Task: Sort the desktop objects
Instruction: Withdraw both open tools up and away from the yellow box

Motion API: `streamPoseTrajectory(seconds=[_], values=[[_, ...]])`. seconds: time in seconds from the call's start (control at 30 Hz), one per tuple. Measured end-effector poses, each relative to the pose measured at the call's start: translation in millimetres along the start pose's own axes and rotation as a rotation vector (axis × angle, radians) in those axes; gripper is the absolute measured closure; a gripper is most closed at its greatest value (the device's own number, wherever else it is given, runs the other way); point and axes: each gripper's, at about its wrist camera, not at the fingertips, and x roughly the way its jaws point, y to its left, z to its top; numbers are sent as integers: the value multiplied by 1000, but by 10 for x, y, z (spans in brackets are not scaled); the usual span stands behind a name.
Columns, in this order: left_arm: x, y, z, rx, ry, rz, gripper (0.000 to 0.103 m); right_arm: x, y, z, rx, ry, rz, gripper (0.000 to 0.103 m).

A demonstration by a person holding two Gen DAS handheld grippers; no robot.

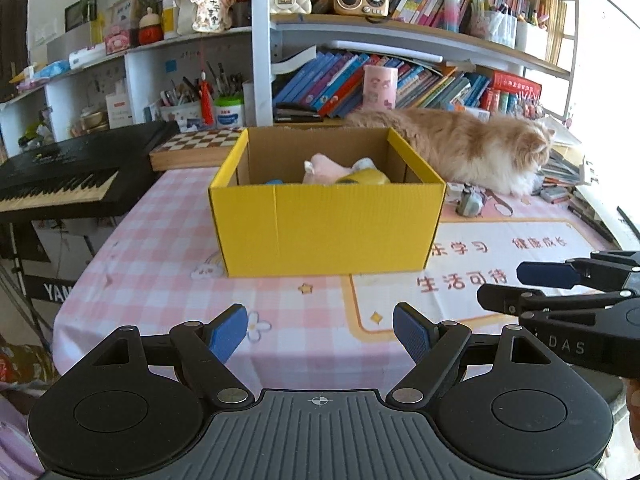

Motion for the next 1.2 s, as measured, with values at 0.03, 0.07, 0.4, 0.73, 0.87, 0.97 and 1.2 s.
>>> streamPoseTrajectory(seconds=[0.03, 0.07, 0.4, 0.73, 0.87, 0.97, 1.2], values=[[-12, 0, -20, 0, 3, -3, 20, -15, 17, -26, 1, 4, 0, 61], [-22, -5, -42, 0, 6, -7, 20, -31, 38, -58, 3, 8, 0, 61], [-101, -69, -222, 21, 29, -64, 20, -163, 145, -228, 20, 33, -11, 60], [-40, -131, -232, 6, 47, -124, 20, -282, 83, -326, 38, 46, -64, 58], [16, -243, -216, 30, 60, -155, 20, -323, 10, -370, 59, 53, -92, 58], [61, -331, -210, 52, 67, -174, 20, -339, -69, -405, 82, 59, -113, 57], [198, -499, -134, 72, 87, -195, 20, -302, -250, -436, 113, 76, -129, 57]])
